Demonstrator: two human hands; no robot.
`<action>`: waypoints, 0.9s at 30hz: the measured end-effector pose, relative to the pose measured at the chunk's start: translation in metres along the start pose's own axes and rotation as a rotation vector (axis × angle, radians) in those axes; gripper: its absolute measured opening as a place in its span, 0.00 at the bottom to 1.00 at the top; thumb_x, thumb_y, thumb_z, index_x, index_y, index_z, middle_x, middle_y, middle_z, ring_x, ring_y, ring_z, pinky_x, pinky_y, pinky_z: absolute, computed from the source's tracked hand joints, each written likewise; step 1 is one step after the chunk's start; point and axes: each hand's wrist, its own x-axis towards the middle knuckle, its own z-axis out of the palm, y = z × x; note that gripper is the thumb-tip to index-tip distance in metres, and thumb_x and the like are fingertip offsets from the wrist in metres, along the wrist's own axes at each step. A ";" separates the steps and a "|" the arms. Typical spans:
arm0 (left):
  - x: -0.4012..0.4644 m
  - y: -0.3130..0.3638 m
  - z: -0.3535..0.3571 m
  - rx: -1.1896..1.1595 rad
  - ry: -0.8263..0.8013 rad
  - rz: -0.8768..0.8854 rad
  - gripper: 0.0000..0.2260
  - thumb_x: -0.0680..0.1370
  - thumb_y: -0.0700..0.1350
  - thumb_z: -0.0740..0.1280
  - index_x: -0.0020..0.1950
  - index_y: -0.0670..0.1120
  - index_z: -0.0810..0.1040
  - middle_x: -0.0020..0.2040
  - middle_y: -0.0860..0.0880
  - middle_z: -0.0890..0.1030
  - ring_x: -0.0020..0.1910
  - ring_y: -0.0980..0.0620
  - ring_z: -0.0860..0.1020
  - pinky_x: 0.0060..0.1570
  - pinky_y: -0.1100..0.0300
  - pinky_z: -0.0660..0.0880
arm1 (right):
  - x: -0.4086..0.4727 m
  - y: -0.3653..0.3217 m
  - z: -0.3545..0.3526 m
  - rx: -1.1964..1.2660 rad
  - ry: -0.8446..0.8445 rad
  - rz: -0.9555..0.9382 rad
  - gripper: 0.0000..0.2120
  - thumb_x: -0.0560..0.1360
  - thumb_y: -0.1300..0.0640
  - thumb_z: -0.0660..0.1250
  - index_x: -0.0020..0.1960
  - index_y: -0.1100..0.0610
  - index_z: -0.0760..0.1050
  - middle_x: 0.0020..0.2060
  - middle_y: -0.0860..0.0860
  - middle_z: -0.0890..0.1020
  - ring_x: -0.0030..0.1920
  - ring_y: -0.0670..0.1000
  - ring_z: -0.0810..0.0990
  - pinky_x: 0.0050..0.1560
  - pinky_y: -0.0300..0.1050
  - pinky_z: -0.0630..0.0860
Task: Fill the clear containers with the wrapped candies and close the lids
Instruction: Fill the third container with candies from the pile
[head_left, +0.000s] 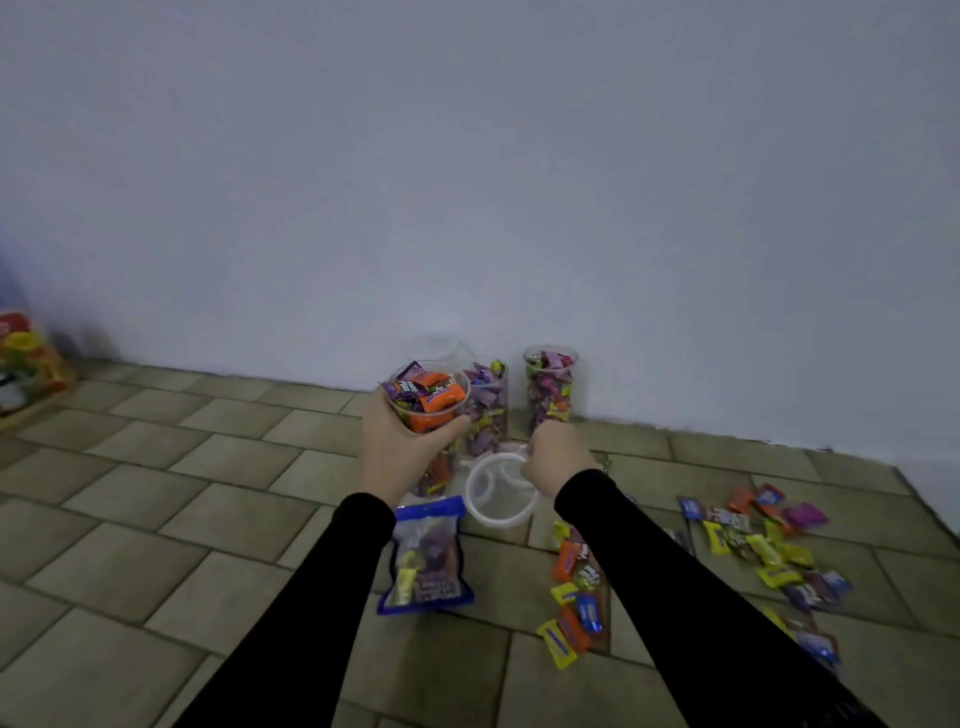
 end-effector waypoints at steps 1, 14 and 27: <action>0.012 -0.004 -0.008 0.012 0.006 0.004 0.31 0.62 0.46 0.82 0.60 0.48 0.72 0.53 0.54 0.80 0.50 0.60 0.80 0.44 0.69 0.76 | 0.008 -0.010 0.009 0.037 -0.008 0.007 0.14 0.76 0.66 0.62 0.33 0.58 0.67 0.29 0.53 0.69 0.33 0.54 0.71 0.35 0.43 0.68; 0.124 -0.072 -0.058 0.079 -0.025 -0.059 0.32 0.60 0.51 0.82 0.59 0.49 0.72 0.53 0.53 0.80 0.51 0.56 0.79 0.47 0.63 0.77 | 0.087 -0.104 0.111 0.149 -0.095 0.016 0.08 0.76 0.63 0.64 0.38 0.63 0.75 0.38 0.56 0.74 0.44 0.57 0.81 0.37 0.41 0.68; 0.155 -0.111 -0.032 0.090 -0.137 -0.114 0.34 0.59 0.51 0.83 0.60 0.48 0.72 0.54 0.53 0.80 0.53 0.55 0.78 0.53 0.59 0.76 | 0.102 -0.115 0.161 0.094 -0.228 0.067 0.05 0.76 0.62 0.62 0.47 0.62 0.76 0.50 0.60 0.80 0.50 0.57 0.80 0.47 0.46 0.75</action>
